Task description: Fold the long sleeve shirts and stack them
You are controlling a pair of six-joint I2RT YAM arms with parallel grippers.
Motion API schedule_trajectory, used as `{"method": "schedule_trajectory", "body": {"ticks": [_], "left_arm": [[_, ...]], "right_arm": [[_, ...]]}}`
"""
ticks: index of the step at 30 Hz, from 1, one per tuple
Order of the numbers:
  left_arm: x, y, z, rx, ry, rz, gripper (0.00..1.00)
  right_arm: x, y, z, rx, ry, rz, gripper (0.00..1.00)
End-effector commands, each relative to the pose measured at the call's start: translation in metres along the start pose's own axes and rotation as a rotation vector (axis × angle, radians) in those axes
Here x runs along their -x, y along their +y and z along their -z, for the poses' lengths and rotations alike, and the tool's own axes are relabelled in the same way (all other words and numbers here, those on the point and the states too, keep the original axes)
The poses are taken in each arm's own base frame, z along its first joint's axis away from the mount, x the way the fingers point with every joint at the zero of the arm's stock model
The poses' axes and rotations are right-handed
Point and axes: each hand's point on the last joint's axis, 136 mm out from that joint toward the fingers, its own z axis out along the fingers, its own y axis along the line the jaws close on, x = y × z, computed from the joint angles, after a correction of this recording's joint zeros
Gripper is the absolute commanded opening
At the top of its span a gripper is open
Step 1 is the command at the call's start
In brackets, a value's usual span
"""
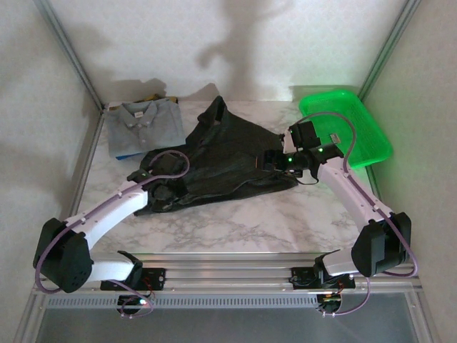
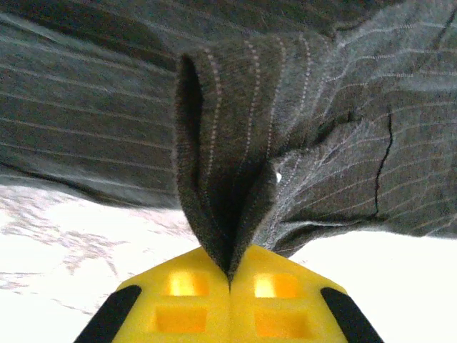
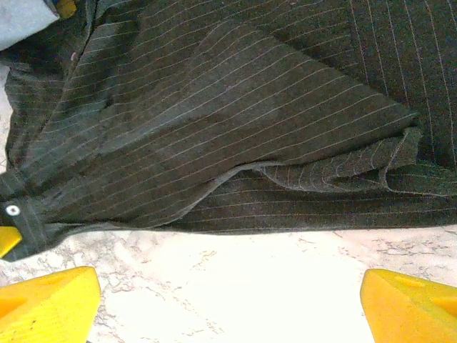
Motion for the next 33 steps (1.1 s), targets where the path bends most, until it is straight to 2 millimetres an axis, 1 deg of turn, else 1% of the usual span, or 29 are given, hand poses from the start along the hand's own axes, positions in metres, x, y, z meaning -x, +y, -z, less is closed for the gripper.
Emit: {"method": "schedule_trajectory", "body": {"ticks": [1,4,7,9,13,20,22,24,26,29,31,33], "left_arm": [[0.021,0.025,0.015,0.150,-0.061,-0.097,0.01],[0.036,0.032,0.018,0.191,-0.094,-0.125,0.01],[0.041,0.033,0.019,0.189,-0.102,-0.137,0.01],[0.043,0.036,0.020,0.194,-0.106,-0.145,0.01],[0.044,0.053,0.024,0.215,-0.124,-0.136,0.01],[0.045,0.075,0.027,0.241,-0.137,-0.118,0.01],[0.048,0.080,0.031,0.251,-0.151,-0.114,0.01],[0.050,0.081,0.034,0.242,-0.163,-0.110,0.01],[0.051,0.081,0.033,0.236,-0.162,-0.111,0.02],[0.051,0.084,0.028,0.255,-0.151,-0.120,0.02],[0.054,0.090,0.028,0.286,-0.157,-0.124,0.02],[0.060,0.089,0.030,0.278,-0.170,-0.123,0.02]], "right_arm": [[0.005,0.001,-0.005,-0.009,0.001,0.025,0.94],[0.008,-0.001,-0.011,-0.023,0.013,0.021,0.94],[0.009,-0.005,-0.021,-0.042,0.046,0.005,0.94],[0.009,-0.011,-0.027,-0.073,0.063,-0.012,0.94],[0.007,-0.022,-0.037,-0.130,0.092,-0.040,0.93],[0.005,-0.031,-0.049,-0.161,0.115,-0.064,0.92],[0.005,-0.037,-0.049,-0.198,0.119,-0.071,0.92],[0.004,-0.042,-0.051,-0.221,0.122,-0.079,0.92],[0.002,-0.044,-0.055,-0.227,0.130,-0.088,0.91],[-0.001,-0.046,-0.062,-0.222,0.147,-0.106,0.88],[-0.002,-0.045,-0.066,-0.213,0.157,-0.118,0.85],[-0.004,-0.044,-0.070,-0.198,0.162,-0.129,0.82]]}}
